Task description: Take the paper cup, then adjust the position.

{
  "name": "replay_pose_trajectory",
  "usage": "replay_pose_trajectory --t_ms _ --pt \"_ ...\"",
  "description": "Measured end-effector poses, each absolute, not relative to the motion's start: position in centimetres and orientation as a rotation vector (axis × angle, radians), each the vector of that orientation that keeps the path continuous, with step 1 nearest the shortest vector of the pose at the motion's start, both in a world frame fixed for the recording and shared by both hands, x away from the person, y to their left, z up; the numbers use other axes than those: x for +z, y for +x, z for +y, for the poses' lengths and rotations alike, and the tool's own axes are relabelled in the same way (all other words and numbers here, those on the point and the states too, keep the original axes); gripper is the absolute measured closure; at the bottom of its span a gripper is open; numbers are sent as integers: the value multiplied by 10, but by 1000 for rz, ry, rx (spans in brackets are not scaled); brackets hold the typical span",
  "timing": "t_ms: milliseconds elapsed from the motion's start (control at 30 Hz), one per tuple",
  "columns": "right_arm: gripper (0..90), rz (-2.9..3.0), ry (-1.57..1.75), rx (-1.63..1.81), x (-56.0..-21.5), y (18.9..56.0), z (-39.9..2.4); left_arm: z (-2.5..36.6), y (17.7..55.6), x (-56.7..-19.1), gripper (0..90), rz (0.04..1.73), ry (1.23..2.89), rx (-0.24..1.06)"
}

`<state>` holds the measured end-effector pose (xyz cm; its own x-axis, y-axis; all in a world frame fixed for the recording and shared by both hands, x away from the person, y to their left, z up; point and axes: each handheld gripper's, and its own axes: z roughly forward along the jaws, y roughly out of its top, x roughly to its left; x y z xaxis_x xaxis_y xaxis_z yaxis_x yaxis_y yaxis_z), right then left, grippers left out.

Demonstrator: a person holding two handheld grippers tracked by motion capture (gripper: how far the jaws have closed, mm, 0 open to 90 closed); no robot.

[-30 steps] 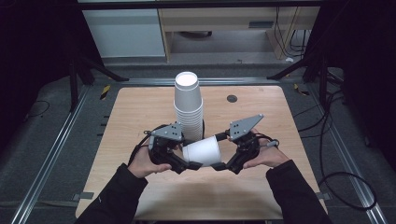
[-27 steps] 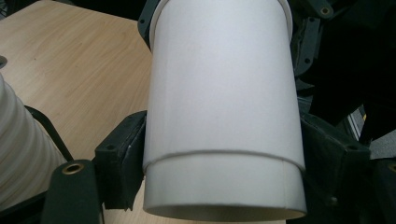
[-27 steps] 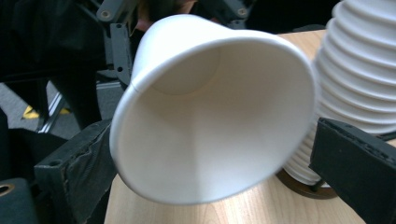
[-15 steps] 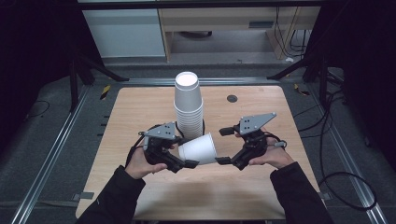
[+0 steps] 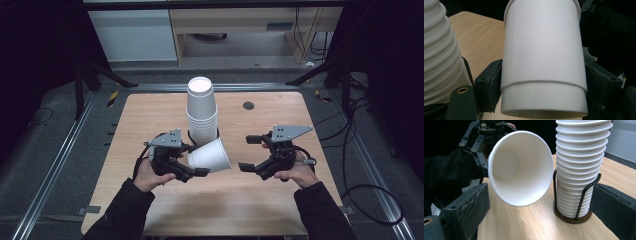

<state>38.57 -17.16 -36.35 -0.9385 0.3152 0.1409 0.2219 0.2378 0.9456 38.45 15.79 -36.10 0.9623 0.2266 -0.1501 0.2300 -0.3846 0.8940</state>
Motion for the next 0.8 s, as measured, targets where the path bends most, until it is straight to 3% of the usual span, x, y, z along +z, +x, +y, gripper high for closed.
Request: replay_pose_trajectory --t_ms 800 --pt "28 2422 485 1939 -368 375 -165 152 382 -362 224 245 1893 -23"
